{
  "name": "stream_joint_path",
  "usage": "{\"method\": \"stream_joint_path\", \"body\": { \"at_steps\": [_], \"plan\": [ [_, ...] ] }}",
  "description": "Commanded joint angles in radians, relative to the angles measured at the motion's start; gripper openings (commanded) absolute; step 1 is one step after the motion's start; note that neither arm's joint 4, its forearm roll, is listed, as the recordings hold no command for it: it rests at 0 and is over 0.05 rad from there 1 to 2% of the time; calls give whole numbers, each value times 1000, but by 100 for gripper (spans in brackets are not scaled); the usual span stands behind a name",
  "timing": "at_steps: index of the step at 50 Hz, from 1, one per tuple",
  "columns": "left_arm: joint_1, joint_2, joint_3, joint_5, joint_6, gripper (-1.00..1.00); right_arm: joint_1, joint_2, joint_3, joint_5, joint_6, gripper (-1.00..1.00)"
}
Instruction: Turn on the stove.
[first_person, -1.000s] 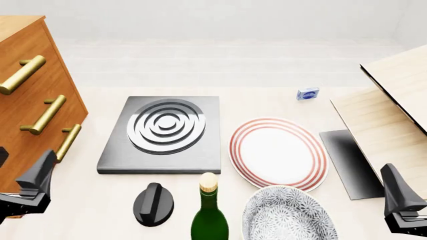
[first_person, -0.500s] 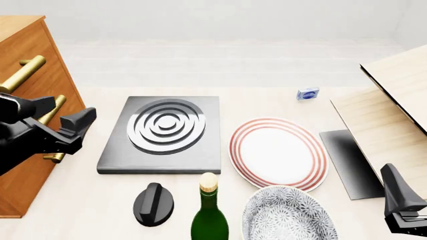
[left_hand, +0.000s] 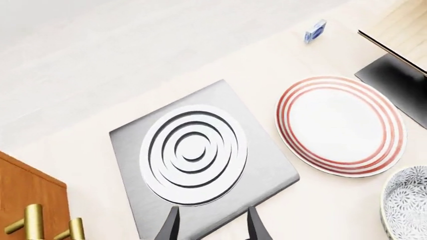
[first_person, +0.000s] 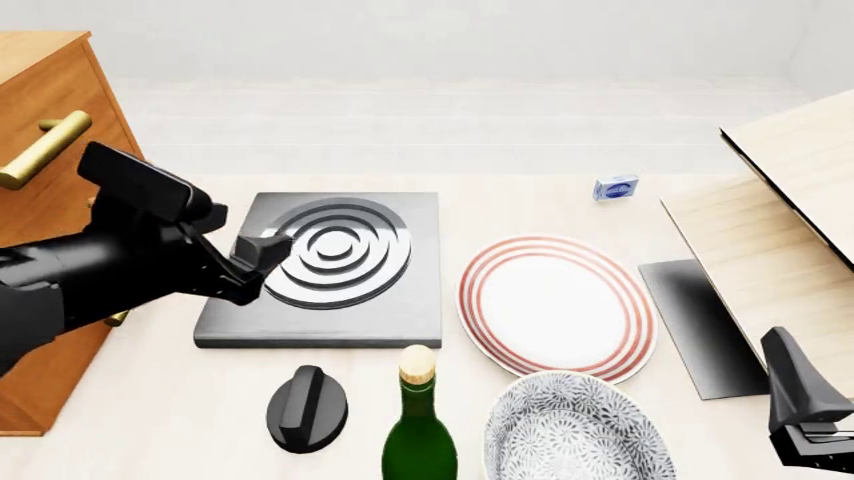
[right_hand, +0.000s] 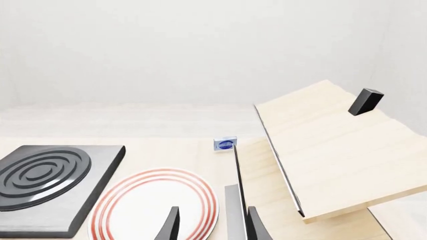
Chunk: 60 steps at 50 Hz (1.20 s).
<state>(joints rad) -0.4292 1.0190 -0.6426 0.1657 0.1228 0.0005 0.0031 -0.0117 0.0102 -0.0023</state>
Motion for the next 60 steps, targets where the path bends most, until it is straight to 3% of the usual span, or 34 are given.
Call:
{"method": "stream_joint_path", "body": {
  "at_steps": [1, 42, 60],
  "plan": [
    [-39, 72, 2, -9, -31, 100, 0, 0, 0, -1, 2, 100],
    [-100, 212, 104, -154, -188, 100, 0, 0, 0, -1, 2, 100],
    [-80, 283, 162, -243, -191, 100, 0, 0, 0, -1, 2, 100]
  ]
}}
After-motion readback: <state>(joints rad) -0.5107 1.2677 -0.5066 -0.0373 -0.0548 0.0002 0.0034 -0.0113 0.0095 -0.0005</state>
